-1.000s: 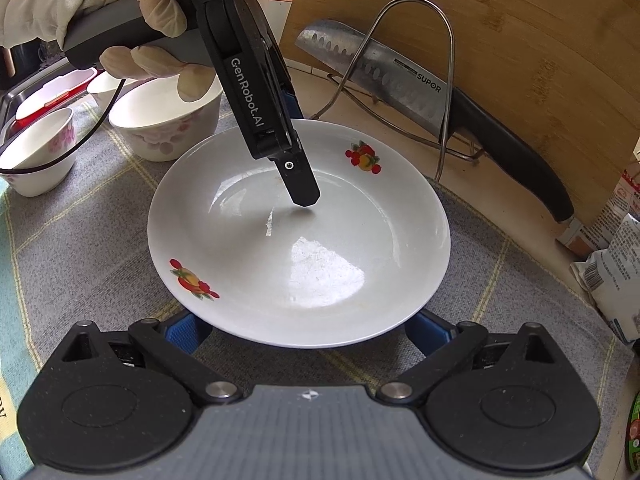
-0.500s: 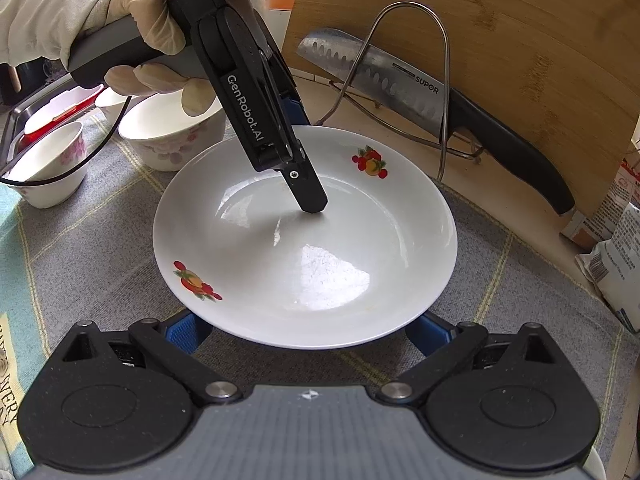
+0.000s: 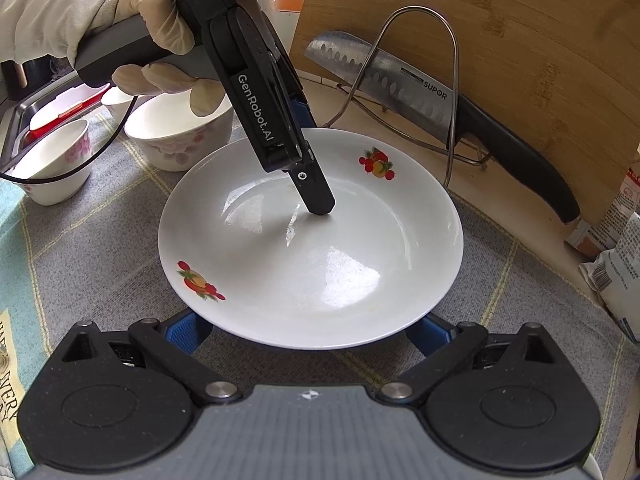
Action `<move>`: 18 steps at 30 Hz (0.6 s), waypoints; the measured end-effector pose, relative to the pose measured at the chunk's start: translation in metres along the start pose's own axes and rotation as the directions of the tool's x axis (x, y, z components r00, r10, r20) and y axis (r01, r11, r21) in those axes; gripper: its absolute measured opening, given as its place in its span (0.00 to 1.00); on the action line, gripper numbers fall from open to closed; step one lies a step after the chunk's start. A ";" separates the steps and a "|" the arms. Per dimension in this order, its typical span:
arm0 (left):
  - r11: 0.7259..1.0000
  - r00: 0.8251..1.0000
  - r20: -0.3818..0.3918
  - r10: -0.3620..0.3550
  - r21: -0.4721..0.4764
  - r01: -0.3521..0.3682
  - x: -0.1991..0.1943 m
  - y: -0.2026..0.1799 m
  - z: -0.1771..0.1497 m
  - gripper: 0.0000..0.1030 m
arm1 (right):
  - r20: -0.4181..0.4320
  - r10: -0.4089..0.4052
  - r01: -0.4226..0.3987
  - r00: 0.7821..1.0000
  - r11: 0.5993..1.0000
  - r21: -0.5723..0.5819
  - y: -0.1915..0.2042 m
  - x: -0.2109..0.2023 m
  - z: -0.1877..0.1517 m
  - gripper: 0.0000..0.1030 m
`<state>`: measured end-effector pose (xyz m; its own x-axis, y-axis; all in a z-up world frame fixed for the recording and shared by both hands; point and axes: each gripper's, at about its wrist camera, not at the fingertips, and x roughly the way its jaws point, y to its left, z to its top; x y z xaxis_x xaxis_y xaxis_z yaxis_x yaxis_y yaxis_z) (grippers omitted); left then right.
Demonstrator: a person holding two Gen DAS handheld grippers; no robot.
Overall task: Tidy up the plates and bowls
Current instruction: 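Lift the fruit-print plate with both tools and carry it toward the plate stack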
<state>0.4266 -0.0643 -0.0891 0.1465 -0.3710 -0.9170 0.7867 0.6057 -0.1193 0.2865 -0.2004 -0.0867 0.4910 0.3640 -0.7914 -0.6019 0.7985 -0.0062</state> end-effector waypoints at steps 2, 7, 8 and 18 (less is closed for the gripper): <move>1.000 1.000 0.005 0.004 0.000 -0.004 -0.002 -0.001 0.000 0.65 | 0.004 -0.003 0.003 1.000 1.000 -0.002 0.001 -0.002 0.001 1.00; 1.000 1.000 0.016 0.014 -0.004 -0.014 -0.011 -0.007 -0.001 0.65 | 0.014 -0.007 0.007 1.000 1.000 -0.003 0.004 -0.008 0.001 1.00; 1.000 1.000 0.017 0.016 -0.002 -0.016 -0.013 -0.009 -0.001 0.65 | 0.016 -0.008 0.008 1.000 1.000 -0.003 0.004 -0.010 0.001 1.00; 0.999 0.999 0.035 0.034 0.018 -0.034 -0.035 -0.040 0.001 0.65 | 0.045 -0.028 0.028 0.999 1.000 -0.001 0.017 -0.041 -0.010 1.00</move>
<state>0.3904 -0.0762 -0.0514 0.1937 -0.3745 -0.9068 0.7918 0.6054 -0.0809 0.2502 -0.2061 -0.0605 0.5356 0.3624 -0.7627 -0.5885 0.8080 -0.0294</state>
